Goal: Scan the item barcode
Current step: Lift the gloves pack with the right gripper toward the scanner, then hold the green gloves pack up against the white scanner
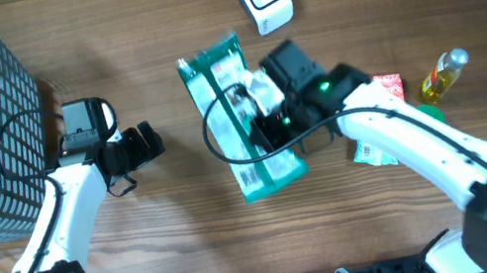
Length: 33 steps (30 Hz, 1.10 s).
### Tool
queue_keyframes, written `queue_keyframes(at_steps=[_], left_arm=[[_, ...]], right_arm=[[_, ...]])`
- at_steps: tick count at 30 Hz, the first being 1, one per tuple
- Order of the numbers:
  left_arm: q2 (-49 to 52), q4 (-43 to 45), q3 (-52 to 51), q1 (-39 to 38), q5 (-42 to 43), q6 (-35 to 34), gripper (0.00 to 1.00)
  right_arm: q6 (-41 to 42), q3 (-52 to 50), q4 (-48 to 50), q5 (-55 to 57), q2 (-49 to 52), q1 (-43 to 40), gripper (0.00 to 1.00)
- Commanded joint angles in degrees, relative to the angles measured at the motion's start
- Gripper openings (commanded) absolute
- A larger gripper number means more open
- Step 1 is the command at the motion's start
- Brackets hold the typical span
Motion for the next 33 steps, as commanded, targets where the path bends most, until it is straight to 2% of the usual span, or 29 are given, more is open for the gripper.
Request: queue_keyframes(at_steps=[1,6,10,13,18,25,33], left_arm=[[-0.8,1.2,0.8,0.4,-0.7,-0.2,1.0],[-0.8,1.7,0.8,0.4,-0.7,-0.2,1.0],[-0.8,1.7,0.8,0.4,-0.7,-0.2,1.0],[-0.8,1.7,0.8,0.4,-0.7,-0.2,1.0],[-0.8,1.7,0.8,0.4,-0.7,-0.2,1.0],[-0.8,1.7,0.8,0.4,-0.7,-0.2,1.0],[-0.8,1.7,0.8,0.4,-0.7,-0.2,1.0]], right_arm=[[-15.7,12.9,-8.9,6.3,-1.1,0.0,0.04],[-26.7,29.1,-13.3,18.0,-0.9,0.0,0.04],[-42.9,30.6,-6.8,26.0,-0.5,0.0,0.04],[-50.2,30.6,-2.5,31.5,1.9,0.0,0.04],[-57.0,30.6,7.4,39.9,9.4,0.0,0.04],[-65.4,30.6,28.2,49.6,22.9,-0.3,0.04],[-69.7,30.6,48.0,51.4,32.0,-3.6,0.04]])
